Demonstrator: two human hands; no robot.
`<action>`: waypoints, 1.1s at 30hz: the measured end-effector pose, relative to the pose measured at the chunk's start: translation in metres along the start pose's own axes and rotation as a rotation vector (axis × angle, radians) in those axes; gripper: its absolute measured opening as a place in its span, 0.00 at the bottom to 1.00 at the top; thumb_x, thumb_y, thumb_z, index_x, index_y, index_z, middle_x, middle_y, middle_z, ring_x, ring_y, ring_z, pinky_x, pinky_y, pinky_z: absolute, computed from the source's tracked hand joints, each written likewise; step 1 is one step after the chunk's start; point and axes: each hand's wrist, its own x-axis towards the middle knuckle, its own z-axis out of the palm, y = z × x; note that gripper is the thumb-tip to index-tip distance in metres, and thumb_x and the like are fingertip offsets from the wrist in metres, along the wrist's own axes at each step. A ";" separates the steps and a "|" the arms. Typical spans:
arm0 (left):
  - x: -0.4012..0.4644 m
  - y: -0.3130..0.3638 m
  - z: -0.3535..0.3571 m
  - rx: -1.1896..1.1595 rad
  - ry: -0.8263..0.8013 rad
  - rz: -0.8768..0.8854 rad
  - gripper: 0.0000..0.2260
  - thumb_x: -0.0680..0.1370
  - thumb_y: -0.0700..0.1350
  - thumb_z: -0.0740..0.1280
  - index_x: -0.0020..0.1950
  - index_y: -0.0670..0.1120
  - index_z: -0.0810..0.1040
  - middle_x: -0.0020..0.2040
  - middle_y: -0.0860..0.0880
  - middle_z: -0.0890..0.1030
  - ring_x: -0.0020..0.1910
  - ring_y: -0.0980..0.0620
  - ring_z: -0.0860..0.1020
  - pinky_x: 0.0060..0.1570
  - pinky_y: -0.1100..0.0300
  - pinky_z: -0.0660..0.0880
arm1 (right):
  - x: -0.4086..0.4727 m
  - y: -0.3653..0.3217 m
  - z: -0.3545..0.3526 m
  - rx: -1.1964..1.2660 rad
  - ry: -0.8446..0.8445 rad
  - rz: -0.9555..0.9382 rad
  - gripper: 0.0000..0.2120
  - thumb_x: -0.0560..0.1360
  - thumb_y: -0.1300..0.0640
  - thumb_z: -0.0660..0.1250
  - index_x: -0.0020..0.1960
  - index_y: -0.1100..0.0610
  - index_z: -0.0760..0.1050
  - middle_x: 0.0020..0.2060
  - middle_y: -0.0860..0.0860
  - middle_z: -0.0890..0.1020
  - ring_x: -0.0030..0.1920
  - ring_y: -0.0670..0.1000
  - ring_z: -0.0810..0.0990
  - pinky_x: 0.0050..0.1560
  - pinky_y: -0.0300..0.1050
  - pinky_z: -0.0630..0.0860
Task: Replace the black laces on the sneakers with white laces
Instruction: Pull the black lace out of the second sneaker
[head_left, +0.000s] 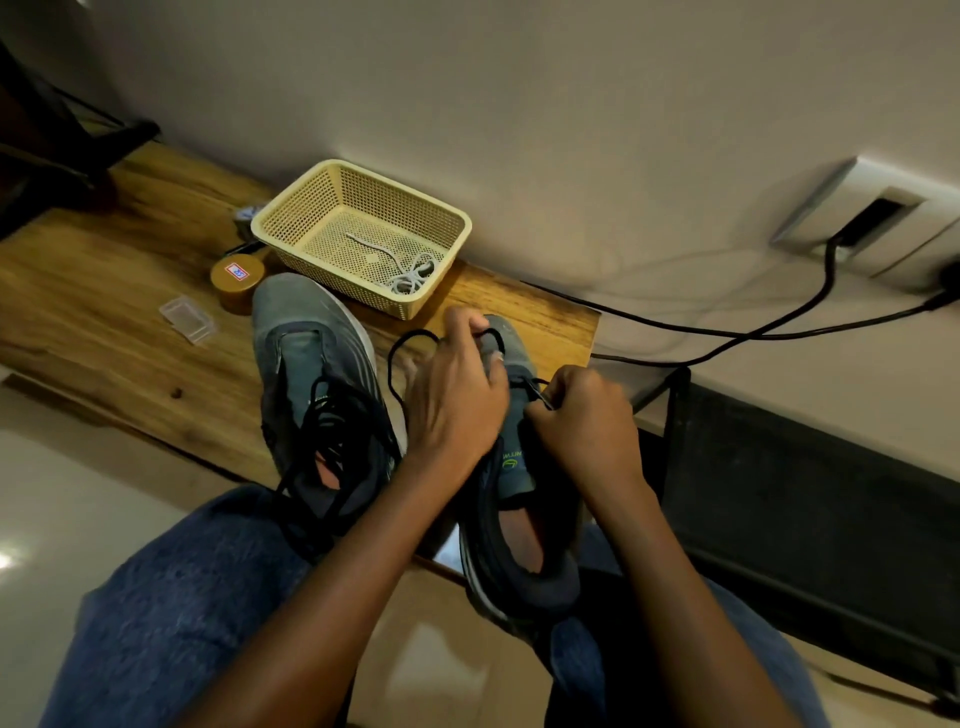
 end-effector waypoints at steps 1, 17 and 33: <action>0.000 -0.001 0.000 0.115 -0.046 0.053 0.15 0.77 0.47 0.66 0.62 0.50 0.68 0.58 0.52 0.77 0.66 0.45 0.69 0.69 0.38 0.55 | 0.000 0.000 0.000 0.002 -0.002 -0.002 0.06 0.72 0.59 0.66 0.38 0.60 0.73 0.36 0.57 0.77 0.40 0.59 0.77 0.38 0.48 0.72; 0.003 -0.005 0.005 0.434 0.050 0.201 0.04 0.81 0.44 0.60 0.52 0.45 0.72 0.31 0.49 0.79 0.39 0.46 0.80 0.73 0.44 0.43 | -0.001 -0.001 -0.001 0.026 -0.001 0.033 0.06 0.71 0.59 0.66 0.39 0.61 0.73 0.37 0.57 0.77 0.41 0.58 0.77 0.38 0.47 0.72; 0.002 0.003 -0.004 0.439 -0.165 0.211 0.10 0.81 0.53 0.60 0.54 0.49 0.75 0.40 0.47 0.81 0.46 0.46 0.80 0.74 0.45 0.48 | -0.003 -0.003 -0.001 -0.027 -0.002 0.005 0.05 0.72 0.59 0.65 0.40 0.60 0.73 0.38 0.57 0.78 0.41 0.58 0.77 0.39 0.50 0.74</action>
